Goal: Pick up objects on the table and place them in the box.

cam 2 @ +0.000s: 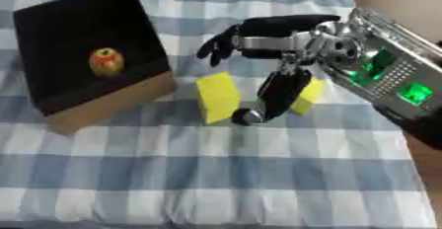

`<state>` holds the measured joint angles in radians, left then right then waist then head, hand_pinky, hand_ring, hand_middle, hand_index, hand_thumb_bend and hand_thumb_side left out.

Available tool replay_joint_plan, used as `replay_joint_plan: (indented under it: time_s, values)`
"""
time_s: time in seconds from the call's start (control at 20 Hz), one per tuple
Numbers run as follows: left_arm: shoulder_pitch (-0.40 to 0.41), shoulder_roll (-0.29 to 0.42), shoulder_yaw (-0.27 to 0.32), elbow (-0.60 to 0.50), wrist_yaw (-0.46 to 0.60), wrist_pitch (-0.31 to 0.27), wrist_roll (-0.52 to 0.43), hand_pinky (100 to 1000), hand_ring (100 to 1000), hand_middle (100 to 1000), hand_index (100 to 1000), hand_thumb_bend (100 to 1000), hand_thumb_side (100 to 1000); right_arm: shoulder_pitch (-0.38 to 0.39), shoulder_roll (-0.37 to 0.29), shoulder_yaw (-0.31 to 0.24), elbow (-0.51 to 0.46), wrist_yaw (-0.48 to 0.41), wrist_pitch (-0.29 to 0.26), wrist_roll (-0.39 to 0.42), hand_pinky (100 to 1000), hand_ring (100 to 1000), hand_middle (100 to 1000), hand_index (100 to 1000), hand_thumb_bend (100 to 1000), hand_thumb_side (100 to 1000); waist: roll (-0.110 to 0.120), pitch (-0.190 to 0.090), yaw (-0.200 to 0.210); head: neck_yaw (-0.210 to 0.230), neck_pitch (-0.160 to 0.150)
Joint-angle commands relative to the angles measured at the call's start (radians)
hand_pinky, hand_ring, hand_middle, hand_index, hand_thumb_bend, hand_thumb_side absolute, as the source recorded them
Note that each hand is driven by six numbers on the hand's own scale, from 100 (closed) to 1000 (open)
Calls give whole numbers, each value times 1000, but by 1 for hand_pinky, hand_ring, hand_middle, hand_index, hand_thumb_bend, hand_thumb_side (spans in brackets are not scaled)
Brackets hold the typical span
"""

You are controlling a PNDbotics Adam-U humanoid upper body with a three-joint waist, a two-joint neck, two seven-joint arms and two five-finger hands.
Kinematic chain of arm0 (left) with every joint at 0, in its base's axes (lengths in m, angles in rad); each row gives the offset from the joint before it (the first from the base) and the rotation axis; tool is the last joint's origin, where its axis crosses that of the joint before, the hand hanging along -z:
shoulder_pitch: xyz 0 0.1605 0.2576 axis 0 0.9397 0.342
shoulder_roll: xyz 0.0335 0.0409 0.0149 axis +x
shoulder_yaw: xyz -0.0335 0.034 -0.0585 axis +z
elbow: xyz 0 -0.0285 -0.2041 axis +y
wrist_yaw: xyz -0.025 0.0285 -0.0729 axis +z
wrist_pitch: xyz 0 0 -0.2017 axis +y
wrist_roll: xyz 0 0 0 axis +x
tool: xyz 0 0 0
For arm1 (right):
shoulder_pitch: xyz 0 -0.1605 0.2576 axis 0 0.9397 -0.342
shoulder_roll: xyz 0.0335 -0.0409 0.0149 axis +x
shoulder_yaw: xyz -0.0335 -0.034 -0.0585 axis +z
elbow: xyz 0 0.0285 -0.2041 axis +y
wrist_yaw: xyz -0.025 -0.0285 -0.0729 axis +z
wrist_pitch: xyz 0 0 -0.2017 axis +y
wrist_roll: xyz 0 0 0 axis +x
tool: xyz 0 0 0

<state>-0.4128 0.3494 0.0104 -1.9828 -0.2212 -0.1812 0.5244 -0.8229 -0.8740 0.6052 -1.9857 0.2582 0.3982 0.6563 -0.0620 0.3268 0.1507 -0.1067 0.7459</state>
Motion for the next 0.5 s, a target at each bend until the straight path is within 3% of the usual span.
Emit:
replay_joint_plan:
  time_s: [0.05, 0.5]
  values:
    - [-12, 7, 0, -17, 5, -2, -4, 761, 833, 746, 813, 470, 682, -20, -3, -2, -14, 41, 1, -4, 950, 923, 829, 959, 423, 106, -11, -16, 2, 2, 1]
    - [-18, 3, -1, -17, 8, -2, -6, 761, 834, 746, 813, 469, 683, -16, 22, 9, -14, 89, 14, 28, 954, 930, 839, 960, 432, 136, -10, -10, 10, 1, -3]
